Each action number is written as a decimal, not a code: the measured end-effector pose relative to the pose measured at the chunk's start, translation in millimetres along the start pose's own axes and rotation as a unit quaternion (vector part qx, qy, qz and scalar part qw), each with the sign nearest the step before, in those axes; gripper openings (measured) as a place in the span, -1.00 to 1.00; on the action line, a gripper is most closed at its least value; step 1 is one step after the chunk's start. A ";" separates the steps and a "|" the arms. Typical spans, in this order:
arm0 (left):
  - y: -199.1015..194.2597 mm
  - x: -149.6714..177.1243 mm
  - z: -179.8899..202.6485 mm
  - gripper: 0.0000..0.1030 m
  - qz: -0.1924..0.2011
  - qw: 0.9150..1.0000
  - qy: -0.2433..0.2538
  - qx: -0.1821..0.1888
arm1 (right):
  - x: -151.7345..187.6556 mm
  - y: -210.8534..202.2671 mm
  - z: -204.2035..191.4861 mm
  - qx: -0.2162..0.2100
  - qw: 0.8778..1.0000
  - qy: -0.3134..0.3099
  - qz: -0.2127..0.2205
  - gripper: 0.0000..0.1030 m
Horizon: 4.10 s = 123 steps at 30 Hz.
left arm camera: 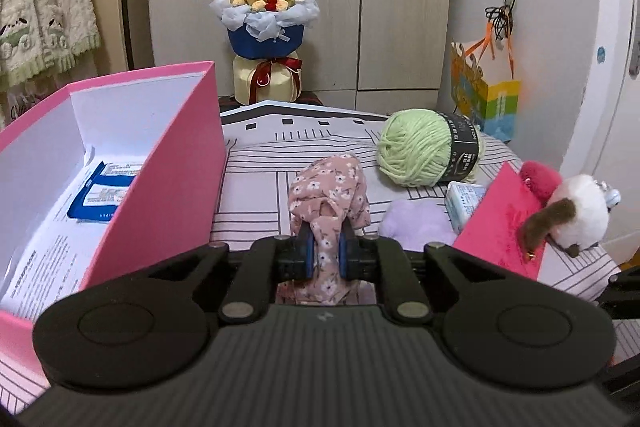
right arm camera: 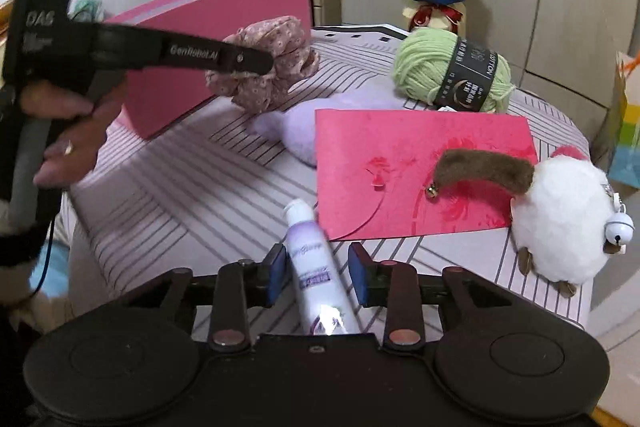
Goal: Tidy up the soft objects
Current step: 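Carry the floral cloth toward the box while the right gripper grasps the white toothpaste tube, then lower the cloth and tube into the pink box and open both grippers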
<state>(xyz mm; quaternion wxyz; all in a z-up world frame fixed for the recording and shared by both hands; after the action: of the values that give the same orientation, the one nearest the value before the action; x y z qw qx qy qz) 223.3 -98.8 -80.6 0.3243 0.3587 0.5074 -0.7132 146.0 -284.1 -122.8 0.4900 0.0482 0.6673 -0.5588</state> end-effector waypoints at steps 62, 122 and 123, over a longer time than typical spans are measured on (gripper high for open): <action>-169.8 -96.4 -136.8 -0.79 0.001 0.999 0.019 0.030 | -205.5 -35.8 -110.3 -0.128 0.981 0.035 0.141 -0.47; -155.8 -105.5 -125.7 0.71 -0.058 0.994 0.088 0.030 | -201.3 -60.2 -66.3 -0.011 0.999 -0.045 0.029 0.65; -159.7 -101.6 -120.6 0.72 -0.060 0.993 0.092 0.038 | -196.1 -66.1 -67.9 -0.007 0.998 -0.049 0.030 0.67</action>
<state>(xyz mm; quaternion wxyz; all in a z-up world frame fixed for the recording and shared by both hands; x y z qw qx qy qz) 167.4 70.4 55.7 0.2193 0.4038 0.5281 -0.7141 165.8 -160.0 55.1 0.5392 0.0374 0.6442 -0.5411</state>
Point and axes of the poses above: each gripper's, at about its wrist camera, not at the fingertips, and y roughly the way its jaws point, z to its right, x to its underside, the point moved 2 cm from there along y, roughly the way its jaws point, and after that the axes turned 13 degrees about -y, right-handed, at the moved point
